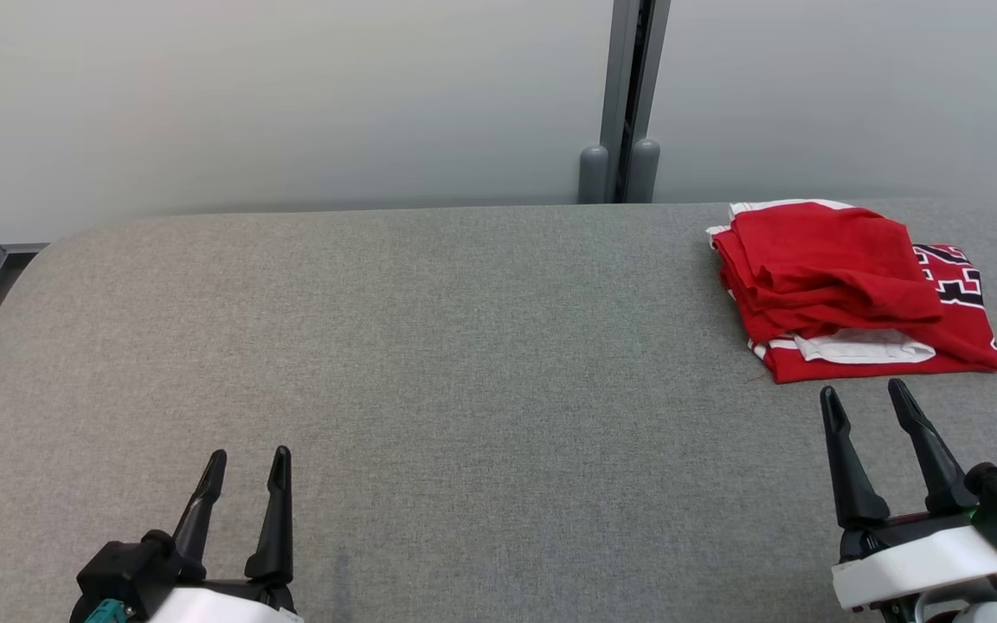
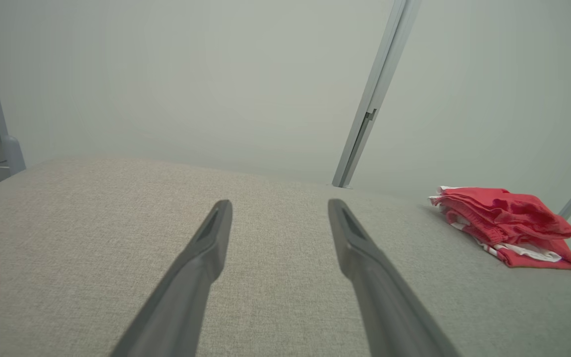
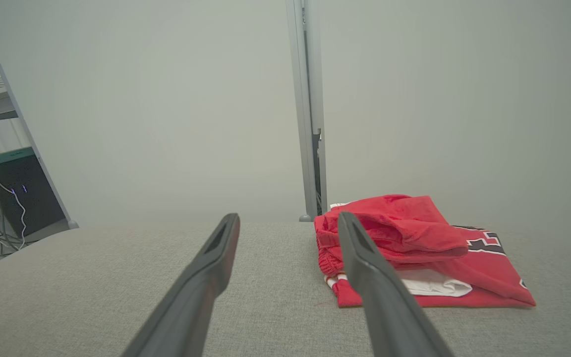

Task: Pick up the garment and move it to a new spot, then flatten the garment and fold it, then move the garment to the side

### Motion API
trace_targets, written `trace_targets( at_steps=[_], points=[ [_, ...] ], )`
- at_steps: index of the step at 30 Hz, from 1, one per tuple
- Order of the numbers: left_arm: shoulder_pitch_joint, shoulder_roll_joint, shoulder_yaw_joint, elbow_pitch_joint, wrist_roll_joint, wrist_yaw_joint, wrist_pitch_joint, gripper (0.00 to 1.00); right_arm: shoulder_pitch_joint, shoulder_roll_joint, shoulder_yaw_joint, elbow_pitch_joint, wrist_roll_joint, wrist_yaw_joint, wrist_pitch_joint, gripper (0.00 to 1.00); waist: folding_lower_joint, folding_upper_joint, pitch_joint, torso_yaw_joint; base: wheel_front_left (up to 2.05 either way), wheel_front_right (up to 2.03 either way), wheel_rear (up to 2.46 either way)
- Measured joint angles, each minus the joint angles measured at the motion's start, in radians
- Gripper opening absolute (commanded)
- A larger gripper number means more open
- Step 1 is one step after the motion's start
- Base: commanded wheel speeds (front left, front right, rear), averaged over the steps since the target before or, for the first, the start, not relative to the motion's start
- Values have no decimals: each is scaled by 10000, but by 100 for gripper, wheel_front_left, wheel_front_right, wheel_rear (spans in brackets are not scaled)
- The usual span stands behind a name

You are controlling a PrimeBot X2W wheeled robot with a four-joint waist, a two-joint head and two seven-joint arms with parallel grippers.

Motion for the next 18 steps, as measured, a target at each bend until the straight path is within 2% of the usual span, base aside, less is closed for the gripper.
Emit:
trace_targets(
  at_steps=[9,10,14,18],
  points=[
    [-9,-52,77,105,142,-58,0,100,-3,13,2,92,8,0,0,100,0,0,-44,0,0,0,0],
    [-10,-54,71,138,151,-65,0,0,-3,15,4,115,10,0,0,0,0,0,-44,2,0,0,0],
    [228,-159,40,479,144,-65,15,0,284,98,107,430,10,0,36,0,0,0,-45,0,0,0,0],
    [280,-176,146,568,-401,-65,286,0,366,188,127,546,591,0,134,0,0,0,-45,1,0,0,0]
  ],
)
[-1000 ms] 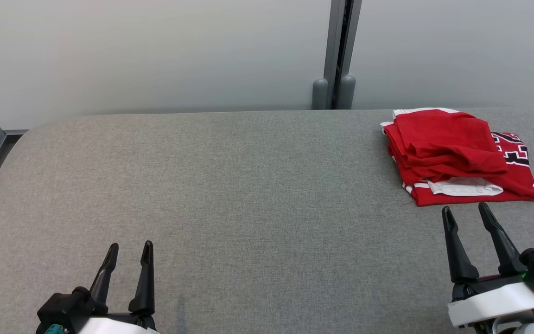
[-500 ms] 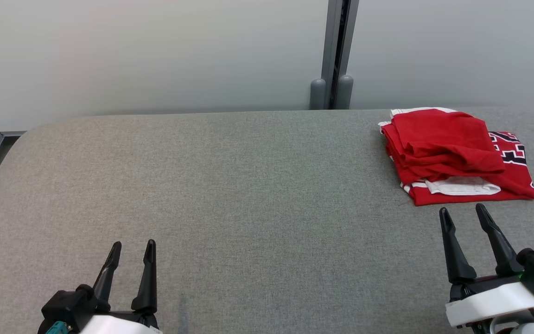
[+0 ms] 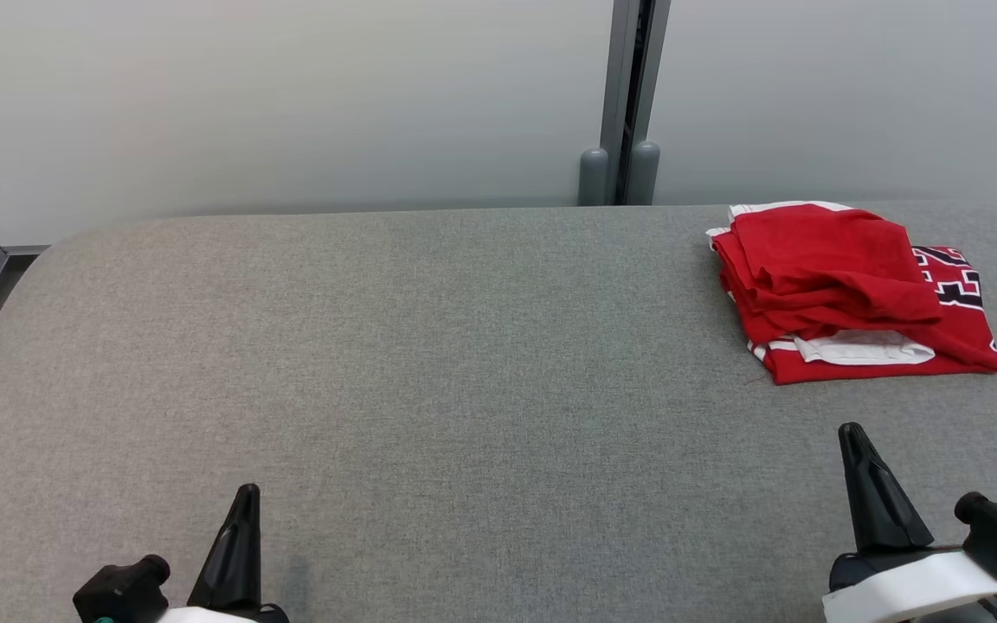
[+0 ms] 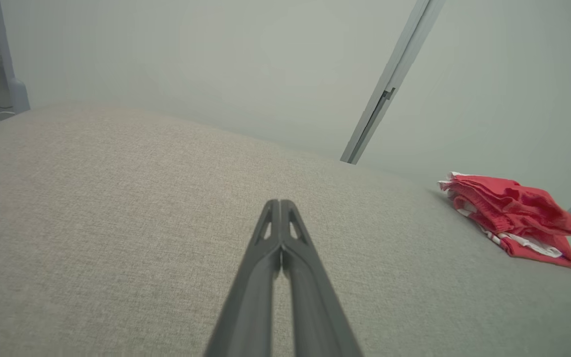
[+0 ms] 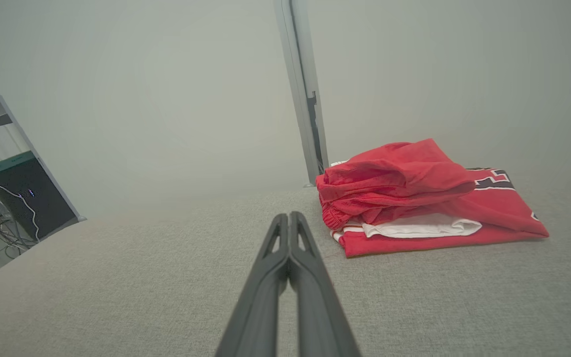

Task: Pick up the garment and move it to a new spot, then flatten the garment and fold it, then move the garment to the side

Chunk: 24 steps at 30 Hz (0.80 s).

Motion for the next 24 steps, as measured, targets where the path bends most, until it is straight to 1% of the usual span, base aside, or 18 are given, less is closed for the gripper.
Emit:
trace_targets(
  at_steps=[1,4,24],
  points=[
    [-6,0,88,-12,-351,0,151,0,-2,4,-4,2,384,0,15,0,0,0,-1,0,0,0,0],
    [-37,0,217,-35,-884,0,364,0,-11,23,-4,6,959,0,128,0,0,0,-1,-1,0,0,0],
    [-185,6,943,-247,-3843,-25,1536,0,-96,132,-15,12,4082,0,633,0,0,0,-5,-3,0,0,0]
  ],
)
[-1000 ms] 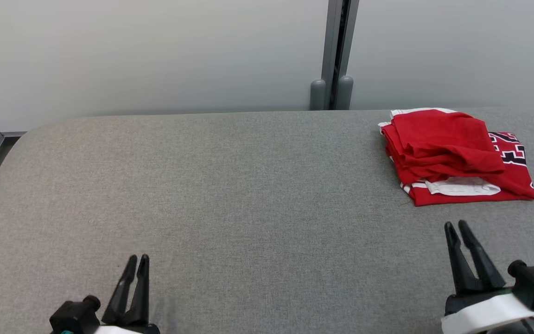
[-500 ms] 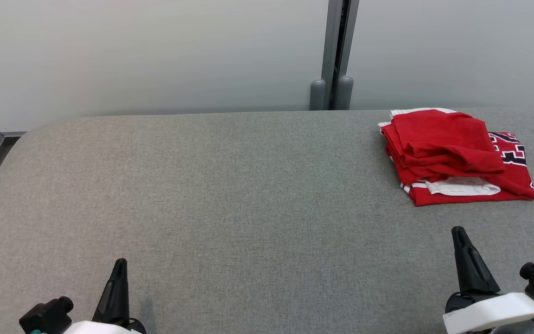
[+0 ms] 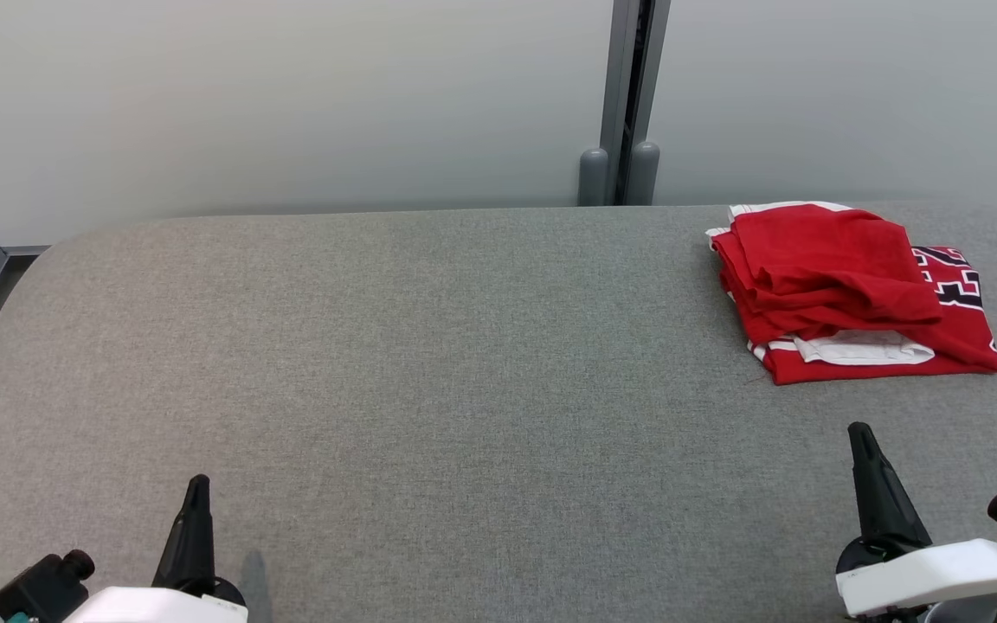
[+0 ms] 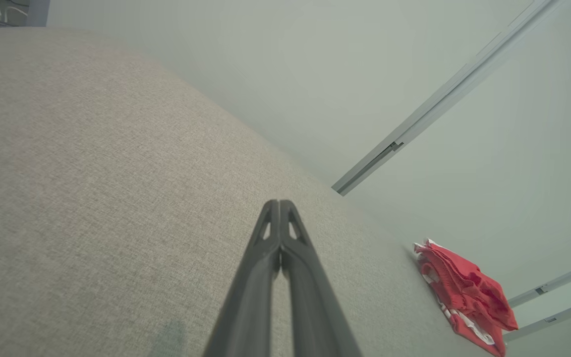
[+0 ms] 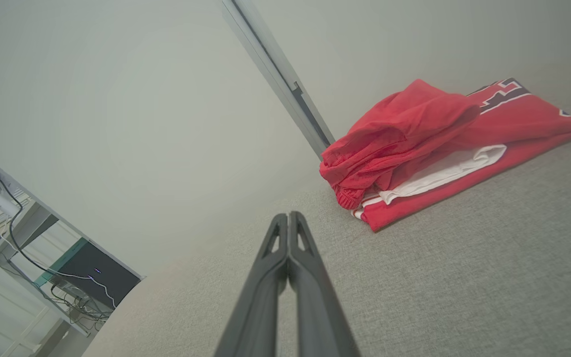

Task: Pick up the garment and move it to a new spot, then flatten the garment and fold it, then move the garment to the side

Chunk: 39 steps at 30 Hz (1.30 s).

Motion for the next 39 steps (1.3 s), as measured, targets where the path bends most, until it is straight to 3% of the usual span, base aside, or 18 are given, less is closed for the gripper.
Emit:
trace_targets(
  at_steps=[39],
  points=[
    [-343,12,1035,-270,-4178,-4,1641,0,-207,232,-56,-2,4370,-2,802,0,0,0,-8,-4,0,0,0]
  ],
)
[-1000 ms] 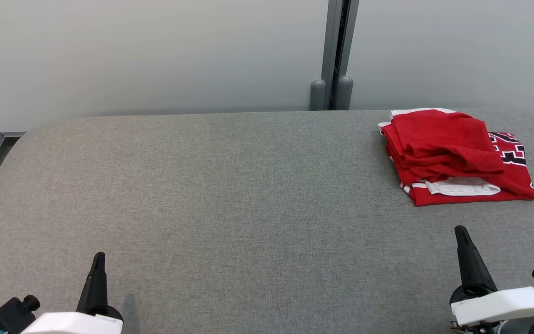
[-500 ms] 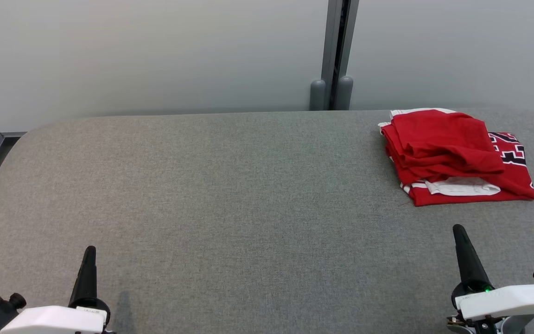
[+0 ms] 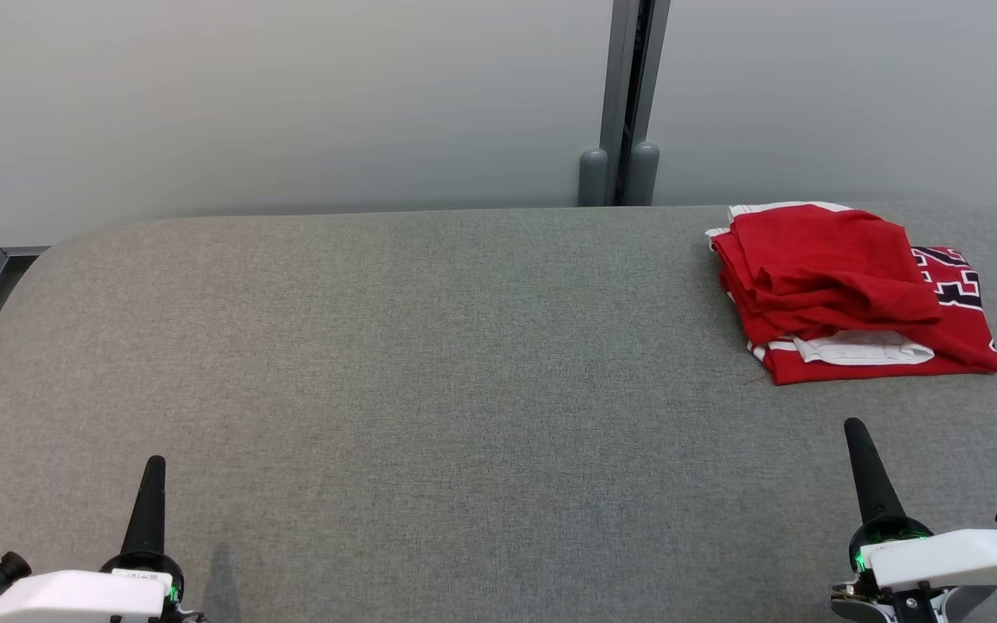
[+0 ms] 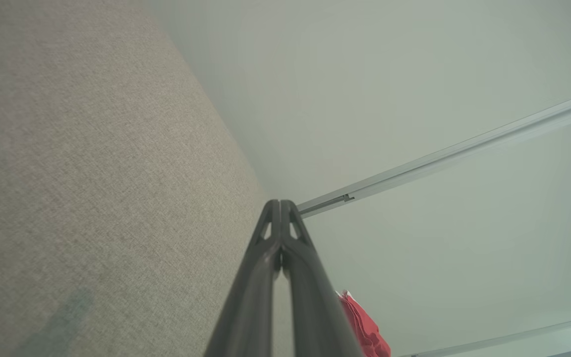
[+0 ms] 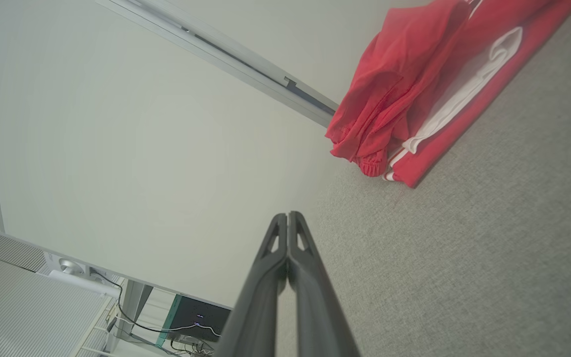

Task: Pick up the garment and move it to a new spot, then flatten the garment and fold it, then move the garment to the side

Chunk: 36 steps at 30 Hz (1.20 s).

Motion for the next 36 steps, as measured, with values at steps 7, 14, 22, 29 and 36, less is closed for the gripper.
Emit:
trace_targets(
  at_steps=[7,14,22,29,36],
  points=[
    [-158,4,136,-61,-610,-10,238,0,-32,27,-12,-2,640,0,119,0,0,0,-1,-1,0,0,0],
    [-165,8,291,-90,-1195,-10,481,0,-65,54,-23,-4,1254,-2,236,0,0,0,-3,-1,0,0,0],
    [-195,10,430,-130,-1820,-12,732,0,-151,88,-35,-4,1902,-2,337,0,0,0,-5,-2,0,0,0],
    [-243,12,571,-159,-2336,-13,930,0,-156,107,-46,-6,2435,-2,428,0,0,0,-6,-3,0,0,0],
    [-357,15,700,-196,-2894,-40,1129,0,-166,136,-59,-10,2995,-2,543,0,0,0,-7,-4,0,0,0]
  ],
)
